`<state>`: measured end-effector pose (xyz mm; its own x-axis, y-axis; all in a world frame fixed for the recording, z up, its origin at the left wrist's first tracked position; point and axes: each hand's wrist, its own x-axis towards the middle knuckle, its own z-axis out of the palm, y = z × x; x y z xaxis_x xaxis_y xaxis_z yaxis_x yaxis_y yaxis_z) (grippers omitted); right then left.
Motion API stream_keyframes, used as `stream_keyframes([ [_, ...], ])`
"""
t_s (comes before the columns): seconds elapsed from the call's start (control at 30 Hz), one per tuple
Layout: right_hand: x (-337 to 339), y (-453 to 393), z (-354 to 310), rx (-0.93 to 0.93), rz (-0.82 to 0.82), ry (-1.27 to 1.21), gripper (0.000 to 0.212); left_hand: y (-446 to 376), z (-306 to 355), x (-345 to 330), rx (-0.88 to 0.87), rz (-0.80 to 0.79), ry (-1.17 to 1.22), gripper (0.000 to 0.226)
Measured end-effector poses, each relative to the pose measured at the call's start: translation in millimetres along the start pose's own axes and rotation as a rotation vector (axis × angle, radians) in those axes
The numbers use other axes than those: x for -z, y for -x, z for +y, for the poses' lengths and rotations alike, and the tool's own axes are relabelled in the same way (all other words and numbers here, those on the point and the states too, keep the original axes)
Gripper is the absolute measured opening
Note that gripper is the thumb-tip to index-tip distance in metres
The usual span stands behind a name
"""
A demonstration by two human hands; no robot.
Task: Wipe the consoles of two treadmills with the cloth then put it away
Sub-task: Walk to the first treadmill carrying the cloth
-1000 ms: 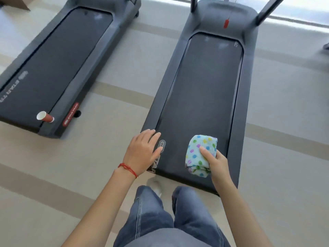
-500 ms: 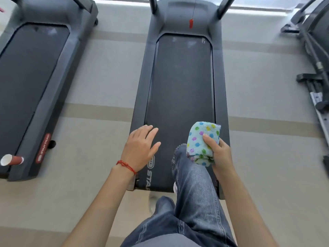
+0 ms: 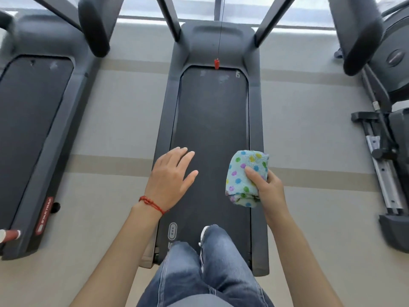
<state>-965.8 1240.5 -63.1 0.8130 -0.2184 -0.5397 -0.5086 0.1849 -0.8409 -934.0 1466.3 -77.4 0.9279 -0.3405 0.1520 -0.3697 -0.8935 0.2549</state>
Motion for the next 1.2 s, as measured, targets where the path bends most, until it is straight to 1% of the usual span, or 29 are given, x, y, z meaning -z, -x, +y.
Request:
stream_keyframes([
  [0.17,-3.5,-16.6,-58.6,-0.005,0.008,-0.028,0.022,-47.4,2.9,33.2,-0.006,0.001,-0.021,0.049],
  [0.27,-11.0,-36.6,-86.7,-0.001,0.001,-0.031,0.023,-81.9,-5.0,44.2,-0.014,0.02,-0.032,0.049],
  [0.4,-28.7,-78.9,-120.0,-0.008,-0.032,-0.061,0.029,-137.1,-23.5,49.0,-0.02,0.042,-0.03,0.05],
  [0.53,-50.0,-133.6,-156.9,-0.018,-0.08,-0.161,0.025,-205.0,-49.0,47.6,-0.049,0.058,-0.031,0.05],
  [0.73,-83.9,-216.5,-233.3,-0.039,-0.185,-0.362,0.049,-322.5,-88.4,62.5,-0.109,0.091,-0.033,0.049],
  [0.83,-99.5,-258.0,-273.1,-0.002,-0.235,-0.398,0.074,-380.8,-101.6,70.0,-0.155,0.115,-0.034,0.049],
  [0.87,-103.1,-270.4,-284.8,0.009,-0.256,-0.404,0.079,-399.1,-104.7,71.0,-0.167,0.12,-0.034,0.049],
  [0.9,-105.8,-281.7,-295.8,0.021,-0.277,-0.417,0.081,-415.9,-107.5,71.5,-0.173,0.126,-0.03,0.049],
  [1.03,-110.9,-327.4,-337.9,0.074,-0.34,-0.462,0.075,-479.3,-115.7,71.4,-0.183,0.164,-0.017,0.049],
  [1.2,-111.7,-398.4,-395.3,0.118,-0.361,-0.454,0.077,-562.7,-122.8,73.7,-0.189,0.221,-0.033,0.049],
])
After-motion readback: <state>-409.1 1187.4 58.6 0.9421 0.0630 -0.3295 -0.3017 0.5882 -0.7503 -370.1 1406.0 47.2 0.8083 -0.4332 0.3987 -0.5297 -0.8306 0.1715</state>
